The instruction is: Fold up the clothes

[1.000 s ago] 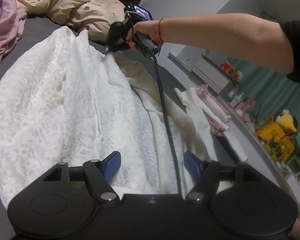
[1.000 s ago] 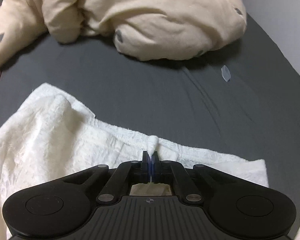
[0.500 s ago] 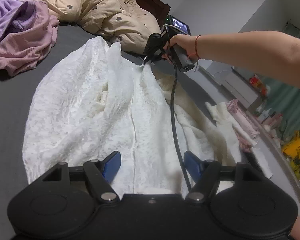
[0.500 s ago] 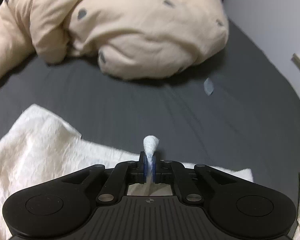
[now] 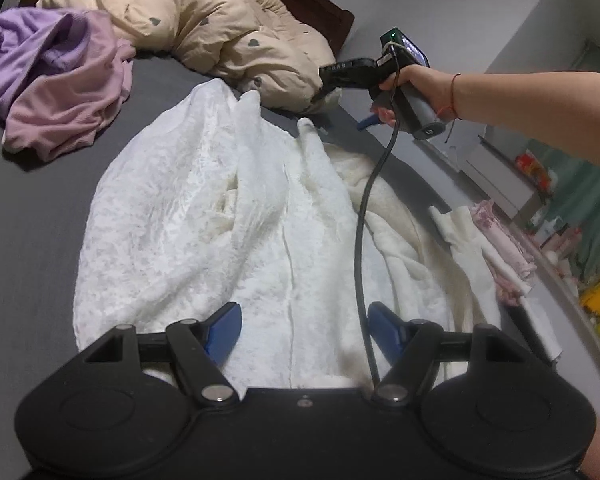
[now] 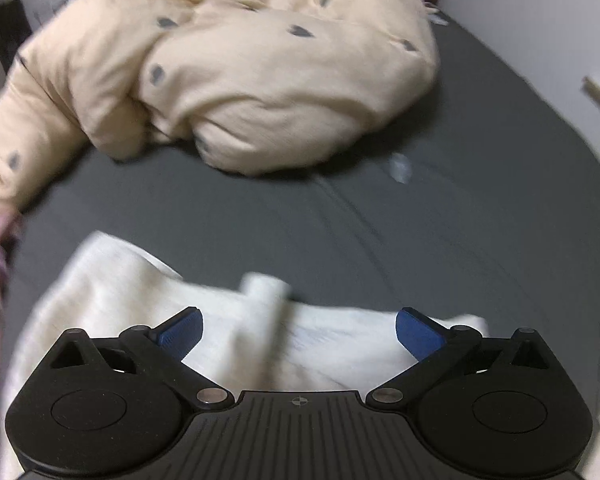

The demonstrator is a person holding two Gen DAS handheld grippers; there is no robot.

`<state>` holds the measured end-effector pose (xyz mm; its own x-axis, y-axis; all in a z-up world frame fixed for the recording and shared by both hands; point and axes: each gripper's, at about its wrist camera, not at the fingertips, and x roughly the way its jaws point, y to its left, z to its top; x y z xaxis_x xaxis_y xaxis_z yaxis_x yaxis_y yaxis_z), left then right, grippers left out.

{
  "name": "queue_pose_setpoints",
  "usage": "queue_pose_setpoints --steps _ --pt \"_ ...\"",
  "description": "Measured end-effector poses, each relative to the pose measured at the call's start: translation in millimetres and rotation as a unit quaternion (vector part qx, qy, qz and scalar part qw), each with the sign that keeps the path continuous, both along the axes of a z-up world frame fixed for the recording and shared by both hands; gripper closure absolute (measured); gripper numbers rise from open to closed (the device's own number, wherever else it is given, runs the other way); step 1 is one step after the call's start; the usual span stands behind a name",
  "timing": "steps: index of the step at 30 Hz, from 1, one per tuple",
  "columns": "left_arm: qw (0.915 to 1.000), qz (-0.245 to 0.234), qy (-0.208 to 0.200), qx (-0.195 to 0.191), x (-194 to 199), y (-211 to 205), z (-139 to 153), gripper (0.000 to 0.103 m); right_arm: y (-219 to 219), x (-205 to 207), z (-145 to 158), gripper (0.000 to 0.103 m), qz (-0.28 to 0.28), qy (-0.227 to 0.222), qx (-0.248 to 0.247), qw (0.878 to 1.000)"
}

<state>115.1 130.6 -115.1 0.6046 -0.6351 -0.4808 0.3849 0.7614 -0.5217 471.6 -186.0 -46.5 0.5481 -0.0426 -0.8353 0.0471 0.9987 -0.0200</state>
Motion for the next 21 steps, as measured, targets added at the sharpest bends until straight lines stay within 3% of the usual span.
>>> queue_pose_setpoints --steps 4,9,10,13,16,19,20,21 --pt "0.9991 -0.024 -0.034 -0.006 -10.9 -6.4 6.8 0.034 -27.4 -32.1 4.6 0.0 0.015 0.005 0.007 1.0" --pt "0.995 -0.066 -0.07 -0.026 -26.1 -18.6 18.3 0.034 -52.2 -82.8 5.9 0.001 0.045 0.007 0.074 0.996" --pt "0.9943 -0.072 -0.073 -0.027 -29.1 -21.6 19.7 0.034 -51.8 -90.8 4.1 0.005 0.054 0.008 0.073 0.996" --pt "0.9924 -0.091 -0.079 -0.025 -36.7 -30.6 21.4 0.033 -44.7 -105.4 -7.7 0.041 0.076 0.013 0.056 0.995" --pt "0.9913 -0.103 -0.08 -0.02 -41.7 -38.2 20.8 0.033 -43.6 -109.2 -25.5 0.045 0.067 0.032 0.082 0.994" --pt "0.9904 -0.111 -0.083 -0.009 -47.8 -45.9 19.8 0.033 -45.7 -112.4 -34.8 0.089 0.053 0.024 0.109 0.992" --pt "0.99 -0.112 -0.085 -0.004 -50.3 -48.3 19.5 0.033 -50.2 -114.8 -33.1 0.096 0.036 0.008 0.109 0.993" --pt "0.9897 -0.115 -0.086 -0.001 -52.4 -50.0 19.4 0.033 -54.8 -117.1 -31.5 0.096 0.019 -0.008 0.11 0.994"
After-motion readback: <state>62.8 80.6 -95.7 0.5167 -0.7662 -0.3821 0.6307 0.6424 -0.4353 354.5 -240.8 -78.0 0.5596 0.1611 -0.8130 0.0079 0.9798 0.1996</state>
